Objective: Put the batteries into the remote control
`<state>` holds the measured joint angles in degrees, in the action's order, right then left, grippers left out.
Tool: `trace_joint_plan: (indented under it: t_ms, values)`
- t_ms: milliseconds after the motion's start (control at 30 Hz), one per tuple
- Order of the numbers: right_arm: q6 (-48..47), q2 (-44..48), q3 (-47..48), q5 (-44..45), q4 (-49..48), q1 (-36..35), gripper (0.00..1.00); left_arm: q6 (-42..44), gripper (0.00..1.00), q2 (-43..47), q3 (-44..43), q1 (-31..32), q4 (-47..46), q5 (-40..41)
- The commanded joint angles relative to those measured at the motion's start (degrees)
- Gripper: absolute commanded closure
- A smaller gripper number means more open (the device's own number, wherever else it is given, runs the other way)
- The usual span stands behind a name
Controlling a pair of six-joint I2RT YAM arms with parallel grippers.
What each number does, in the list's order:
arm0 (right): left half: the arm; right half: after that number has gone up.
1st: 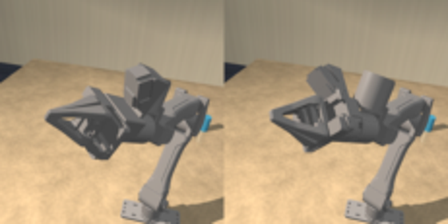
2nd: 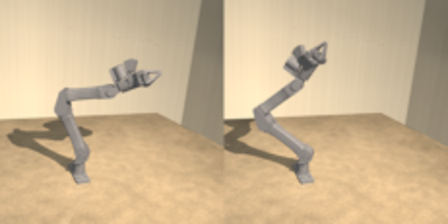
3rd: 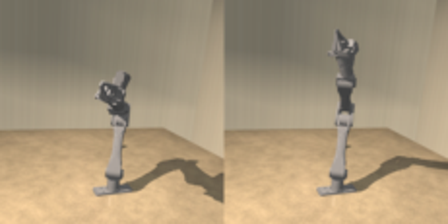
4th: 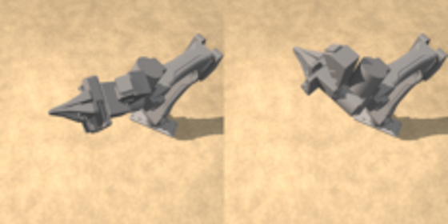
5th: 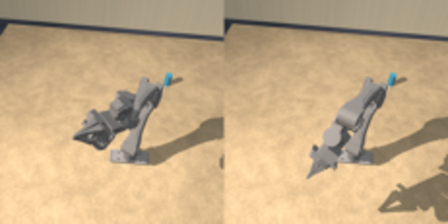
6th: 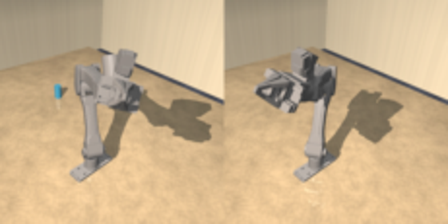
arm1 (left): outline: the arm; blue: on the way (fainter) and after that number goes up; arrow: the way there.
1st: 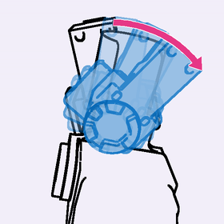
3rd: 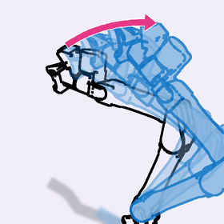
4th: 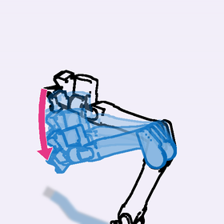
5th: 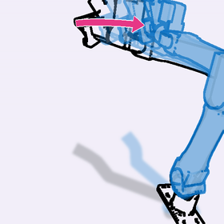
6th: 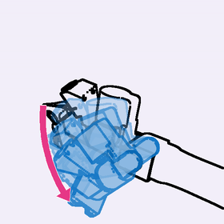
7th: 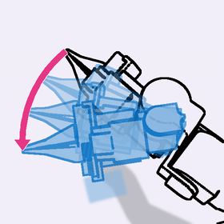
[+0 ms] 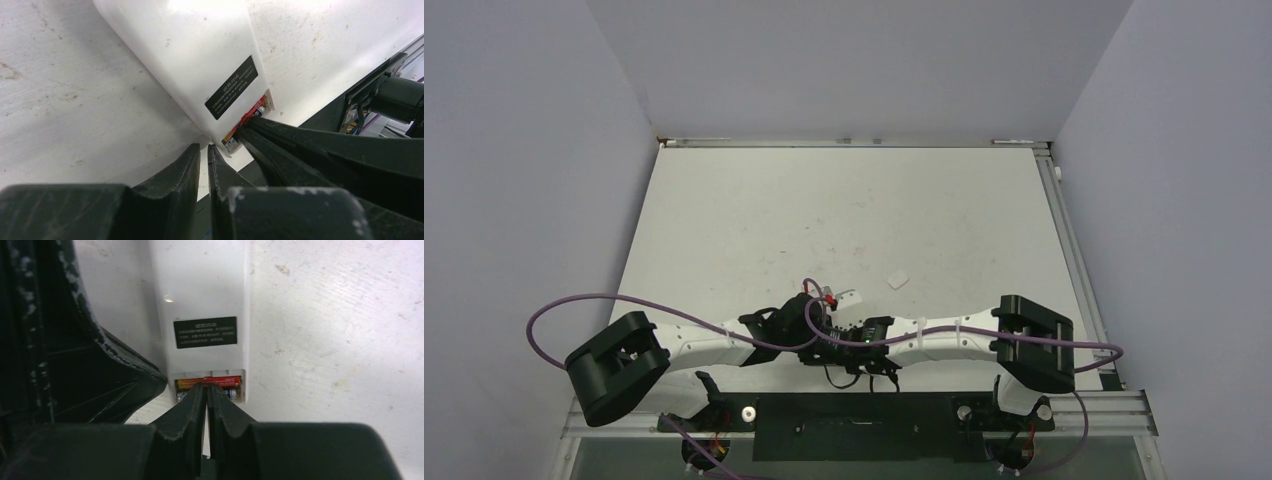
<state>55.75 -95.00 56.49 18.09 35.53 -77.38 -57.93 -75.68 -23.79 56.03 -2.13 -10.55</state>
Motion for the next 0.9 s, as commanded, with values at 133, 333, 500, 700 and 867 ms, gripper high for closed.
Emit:
trace_joint_plan:
  t_ms: [133, 333, 500, 700, 867]
  values:
    - [-2.6, 1.3, 5.4, 9.7, 9.1, 1.1, 0.91, 1.9, 0.90, -0.8, -0.6, 0.4, 0.8, 2.7]
    - [-7.1, 6.3, 5.7, 10.8, 8.8, 6.7, 0.78, 2.5, 0.90, 0.9, -0.6, 0.0, 2.0, 3.7]
    - [-14.2, 10.3, 4.4, 9.1, 5.4, 13.7, 0.65, 3.2, 0.88, 3.4, -0.9, -0.9, 6.6, 4.3]
    - [-23.8, 14.1, 1.4, 2.3, -2.6, 23.5, 0.42, 4.3, 0.73, 7.6, -1.3, -2.3, 10.5, 5.5]
    - [-31.5, 15.6, 0.8, -1.9, -6.0, 28.6, 0.30, 5.0, 0.61, 11.8, -1.8, -3.4, 13.9, 6.2]
